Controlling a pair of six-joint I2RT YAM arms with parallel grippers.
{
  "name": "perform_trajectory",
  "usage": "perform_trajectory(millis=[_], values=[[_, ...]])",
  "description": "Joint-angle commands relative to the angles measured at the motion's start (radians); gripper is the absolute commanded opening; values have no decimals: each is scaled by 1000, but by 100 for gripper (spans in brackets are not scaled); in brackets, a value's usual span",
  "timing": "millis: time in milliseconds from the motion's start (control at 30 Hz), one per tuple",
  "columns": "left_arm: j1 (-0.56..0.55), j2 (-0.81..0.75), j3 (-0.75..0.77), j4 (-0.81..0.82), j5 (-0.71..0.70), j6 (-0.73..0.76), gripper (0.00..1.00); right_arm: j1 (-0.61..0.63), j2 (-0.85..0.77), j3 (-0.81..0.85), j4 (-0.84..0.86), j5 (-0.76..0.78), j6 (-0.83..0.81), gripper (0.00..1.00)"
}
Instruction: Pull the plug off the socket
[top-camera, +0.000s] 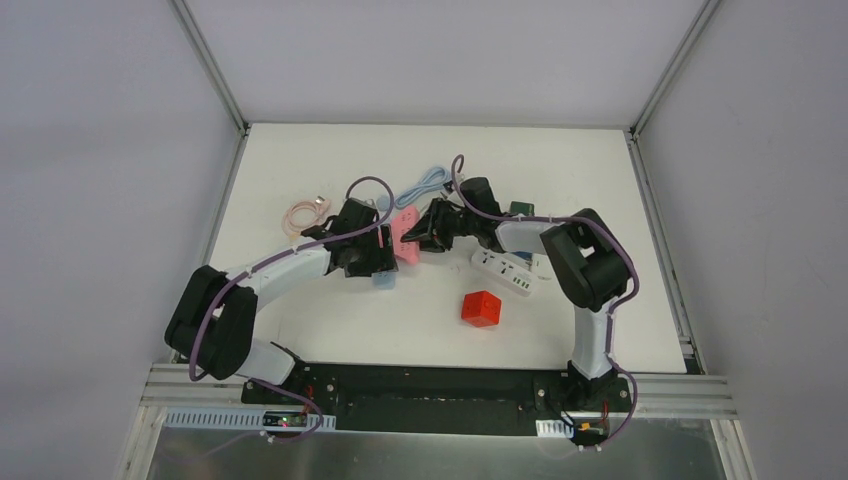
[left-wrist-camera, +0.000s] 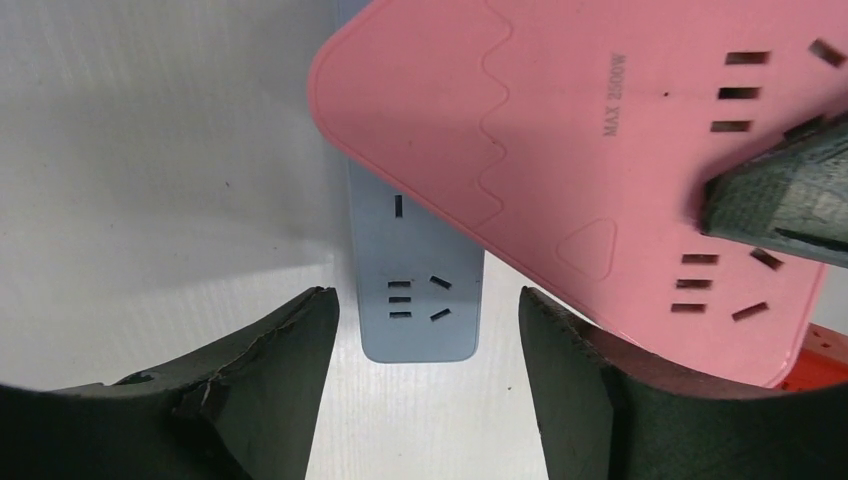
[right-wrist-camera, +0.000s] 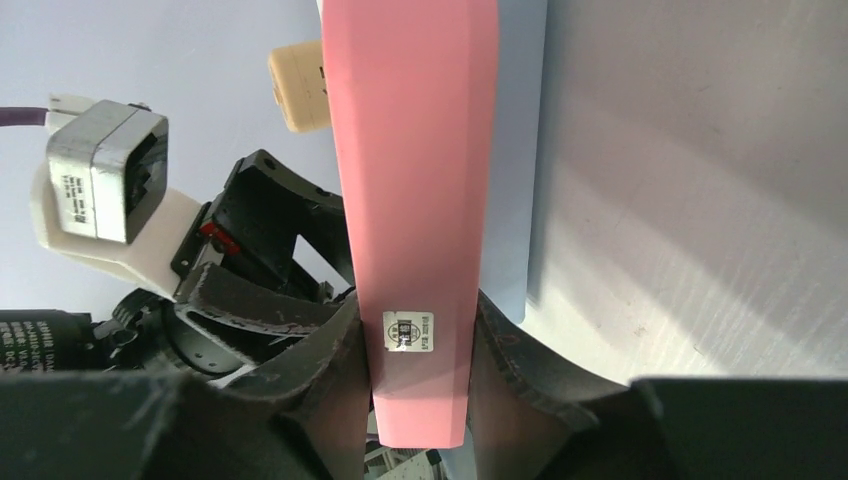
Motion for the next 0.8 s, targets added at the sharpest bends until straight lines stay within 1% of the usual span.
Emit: perform_trajectory(millis=[0,33,100,267,333,467,600,633,700,767], values=[[-13,30,-3,-38,-81,43,68,15,44,14,29,-130,25,0],[-13,42,3,-47,-80,46,67,15,51,15,46,-151,24,0],[-13,65,9,-53,-68,49,61,15,63,9,98,-192,22,0],[-15,80,-14,-49,-71,28,38,12,46,-42,277,-226,2,0],[-15,74,-31,-45,-79,20,31,13,31,-65,325,-218,-42,0],[-15,68,-64,-37,-81,8,23,18,-21,-111,333,-165,-176,0],[-15,64,-92,-3,-59,3,20,16,-83,-136,325,-81,-229,0],[-15,65,-95,2,-55,2,19,14,-88,-128,314,-65,-209,0],[-15,66,-99,3,-53,2,19,-2,-69,-95,318,-73,-116,0],[-15,66,-100,1,-54,3,18,-21,-28,-56,381,-121,63,0]])
